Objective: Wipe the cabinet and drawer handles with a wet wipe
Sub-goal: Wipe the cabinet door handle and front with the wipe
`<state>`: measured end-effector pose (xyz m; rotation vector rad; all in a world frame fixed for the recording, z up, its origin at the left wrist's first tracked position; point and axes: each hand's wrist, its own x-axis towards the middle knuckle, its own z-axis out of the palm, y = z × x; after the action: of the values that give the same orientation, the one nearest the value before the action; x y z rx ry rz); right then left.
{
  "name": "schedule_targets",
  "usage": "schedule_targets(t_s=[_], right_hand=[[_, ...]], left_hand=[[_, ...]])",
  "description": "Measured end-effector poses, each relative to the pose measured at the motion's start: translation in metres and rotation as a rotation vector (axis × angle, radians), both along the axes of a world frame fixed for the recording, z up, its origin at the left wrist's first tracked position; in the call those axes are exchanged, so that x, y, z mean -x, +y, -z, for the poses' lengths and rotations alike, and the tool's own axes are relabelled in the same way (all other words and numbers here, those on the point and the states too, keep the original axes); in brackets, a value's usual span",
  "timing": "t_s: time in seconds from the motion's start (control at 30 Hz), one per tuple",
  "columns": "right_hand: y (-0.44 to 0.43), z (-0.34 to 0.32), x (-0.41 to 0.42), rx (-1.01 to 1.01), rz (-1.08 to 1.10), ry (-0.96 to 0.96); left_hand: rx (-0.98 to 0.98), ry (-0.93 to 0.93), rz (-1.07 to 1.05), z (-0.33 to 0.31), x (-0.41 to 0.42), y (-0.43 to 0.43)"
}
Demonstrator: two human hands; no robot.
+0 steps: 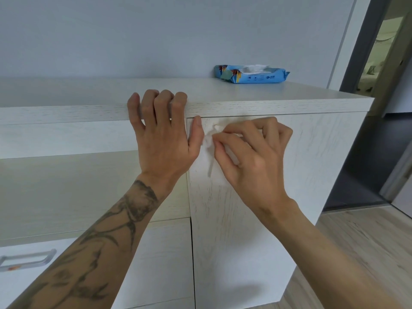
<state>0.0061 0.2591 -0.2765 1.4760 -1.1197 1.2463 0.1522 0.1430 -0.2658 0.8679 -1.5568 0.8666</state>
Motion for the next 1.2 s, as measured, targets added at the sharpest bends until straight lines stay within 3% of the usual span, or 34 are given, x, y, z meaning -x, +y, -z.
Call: schedule_targets(t_s=[0.33,0.53,0.7,0.87,1.2], right_hand=[[0.004,0.014,0.015,0.022,-0.063,-0.069],[0.018,0.024,0.056,-0.015,-0.101,-0.332],[0.019,0.018,0.050,-0.123,-0.254,-0.690],[0.028,0.017,0.048,-0.204,-0.373,-0.685],[0.031,0.012,0.051,-0.175,-0.316,-0.556]], left_hand=[[0.019,0.010,0.006,0.001,0.000,-0.002],[0.027,0.018,0.023,0.001,0.001,-0.003],[0.027,0.020,0.011,0.002,0.002,-0.004],[0.044,0.032,0.005,0.002,0.002,-0.004],[0.025,0.030,0.002,0.001,0.002,-0.001]])
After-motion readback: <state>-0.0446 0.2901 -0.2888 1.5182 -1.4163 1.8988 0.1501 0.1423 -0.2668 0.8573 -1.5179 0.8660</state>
